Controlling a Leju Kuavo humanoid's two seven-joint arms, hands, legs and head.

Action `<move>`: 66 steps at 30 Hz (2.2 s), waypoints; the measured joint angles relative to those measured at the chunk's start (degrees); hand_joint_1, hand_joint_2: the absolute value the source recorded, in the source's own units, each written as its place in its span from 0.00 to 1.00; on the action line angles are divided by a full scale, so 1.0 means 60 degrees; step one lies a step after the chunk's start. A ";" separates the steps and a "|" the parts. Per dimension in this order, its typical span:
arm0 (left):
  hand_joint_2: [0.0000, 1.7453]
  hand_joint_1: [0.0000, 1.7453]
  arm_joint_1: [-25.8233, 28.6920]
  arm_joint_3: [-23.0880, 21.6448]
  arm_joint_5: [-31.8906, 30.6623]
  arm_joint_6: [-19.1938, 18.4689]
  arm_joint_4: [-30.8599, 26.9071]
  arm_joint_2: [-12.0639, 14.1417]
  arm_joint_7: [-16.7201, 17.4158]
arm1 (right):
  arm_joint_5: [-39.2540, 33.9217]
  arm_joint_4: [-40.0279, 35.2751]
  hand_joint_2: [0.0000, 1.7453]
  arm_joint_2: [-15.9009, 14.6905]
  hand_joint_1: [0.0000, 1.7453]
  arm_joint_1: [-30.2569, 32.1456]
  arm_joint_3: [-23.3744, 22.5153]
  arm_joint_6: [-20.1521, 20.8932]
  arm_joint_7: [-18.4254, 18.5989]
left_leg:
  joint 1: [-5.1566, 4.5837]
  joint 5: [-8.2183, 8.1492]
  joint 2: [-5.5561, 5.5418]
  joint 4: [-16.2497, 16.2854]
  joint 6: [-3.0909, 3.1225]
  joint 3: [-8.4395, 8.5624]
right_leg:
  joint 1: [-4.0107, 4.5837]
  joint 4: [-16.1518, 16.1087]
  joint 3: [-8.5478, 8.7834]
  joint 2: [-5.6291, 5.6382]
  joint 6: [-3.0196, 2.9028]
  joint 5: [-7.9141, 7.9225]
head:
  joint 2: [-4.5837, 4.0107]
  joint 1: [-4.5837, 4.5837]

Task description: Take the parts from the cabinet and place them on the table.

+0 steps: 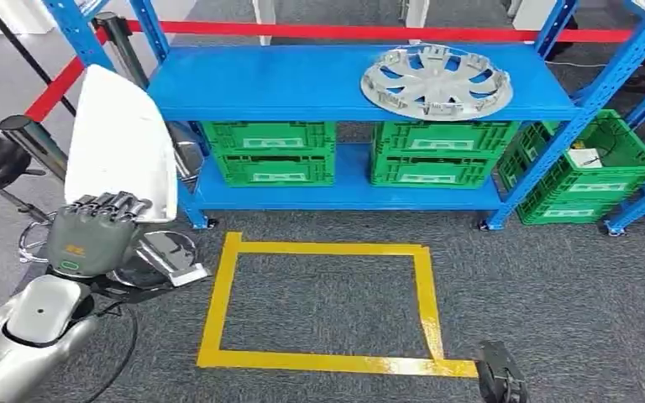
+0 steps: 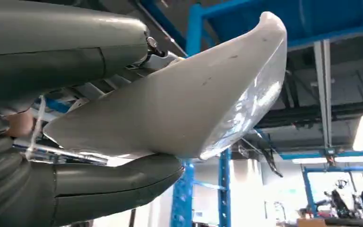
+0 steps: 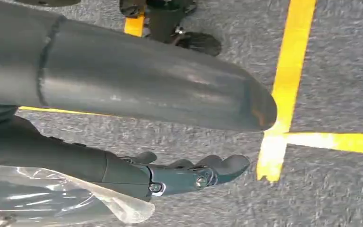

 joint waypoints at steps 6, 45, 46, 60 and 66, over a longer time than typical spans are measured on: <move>1.00 1.00 0.0219 0.0245 0.0065 0.0208 -0.0015 0.0080 -0.0047 | 0.0127 0.0336 0.00 -0.0004 0.00 0.0180 -0.0332 0.0051 -0.0095 | 0.0051 0.0724 0.0038 -0.0150 0.0343 -0.0642 | -0.0099 0.1294 -0.0568 0.0088 0.0321 -0.1563 | 0.0000 0.0003; 1.00 1.00 0.0392 0.0507 0.0794 0.0474 -0.0022 0.0215 -0.0517 | 0.1271 0.0838 0.00 0.0587 0.00 0.0038 -0.1388 0.0481 -0.0309 | 0.0082 0.1572 0.0122 0.0019 -0.0020 -0.1752 | -0.0189 -0.0308 0.1826 0.0174 0.0409 -0.1449 | 0.0000 0.0065; 1.00 1.00 0.0390 0.0511 0.0812 0.0499 -0.0022 0.0222 -0.0535 | 0.1315 0.0875 0.00 0.0605 0.00 0.0023 -0.1403 0.0477 -0.0302 | 0.0066 0.1677 0.0114 0.0017 -0.0072 -0.1776 | -0.0174 -0.0294 0.1715 0.0187 0.0312 -0.1502 | 0.0000 0.0073; 1.00 1.00 0.0649 0.0787 0.1381 0.0608 -0.0055 0.0841 -0.0703 | 0.1741 0.1130 0.00 0.1173 0.00 -0.0164 -0.1414 0.0208 0.0047 | -0.0036 0.1139 0.0053 0.0457 0.0171 -0.1269 | 0.0036 -0.0095 0.1339 0.0128 -0.0139 -0.1212 | 0.0000 0.0084; 1.00 1.00 0.0649 0.0930 0.1377 0.0634 -0.0124 0.0965 -0.0765 | 0.1909 0.1050 0.00 0.1242 0.00 -0.0128 -0.1396 0.0175 0.0306 | 0.0045 0.1178 0.0074 -0.0219 0.0316 -0.1060 | -0.0038 0.0580 0.0860 0.0126 0.0187 -0.1725 | 0.0000 0.0070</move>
